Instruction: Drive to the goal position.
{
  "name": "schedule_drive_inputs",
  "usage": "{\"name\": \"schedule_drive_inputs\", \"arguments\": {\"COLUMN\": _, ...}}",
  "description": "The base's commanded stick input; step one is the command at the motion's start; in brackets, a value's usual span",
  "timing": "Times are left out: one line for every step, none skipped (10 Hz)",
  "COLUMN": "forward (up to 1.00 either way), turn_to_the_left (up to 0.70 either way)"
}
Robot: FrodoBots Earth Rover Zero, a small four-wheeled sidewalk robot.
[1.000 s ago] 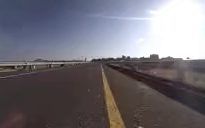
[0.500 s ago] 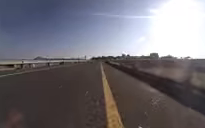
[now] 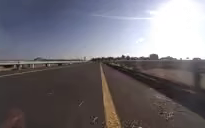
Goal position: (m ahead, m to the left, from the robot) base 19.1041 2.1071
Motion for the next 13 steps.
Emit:
{"name": "schedule_drive_inputs", "arguments": {"forward": 0.70, "turn_to_the_left": 0.00}}
{"name": "schedule_drive_inputs", "arguments": {"forward": 0.70, "turn_to_the_left": 0.00}}
{"name": "schedule_drive_inputs", "arguments": {"forward": 0.70, "turn_to_the_left": 0.00}}
{"name": "schedule_drive_inputs", "arguments": {"forward": 0.70, "turn_to_the_left": 0.00}}
{"name": "schedule_drive_inputs", "arguments": {"forward": 0.70, "turn_to_the_left": 0.00}}
{"name": "schedule_drive_inputs", "arguments": {"forward": 0.70, "turn_to_the_left": 0.00}}
{"name": "schedule_drive_inputs", "arguments": {"forward": 0.70, "turn_to_the_left": 0.00}}
{"name": "schedule_drive_inputs", "arguments": {"forward": 0.70, "turn_to_the_left": 0.00}}
{"name": "schedule_drive_inputs", "arguments": {"forward": 0.70, "turn_to_the_left": 0.00}}
{"name": "schedule_drive_inputs", "arguments": {"forward": 0.70, "turn_to_the_left": 0.00}}
{"name": "schedule_drive_inputs", "arguments": {"forward": 0.70, "turn_to_the_left": 0.00}}
{"name": "schedule_drive_inputs", "arguments": {"forward": 0.70, "turn_to_the_left": 0.00}}
{"name": "schedule_drive_inputs", "arguments": {"forward": 0.70, "turn_to_the_left": 0.00}}
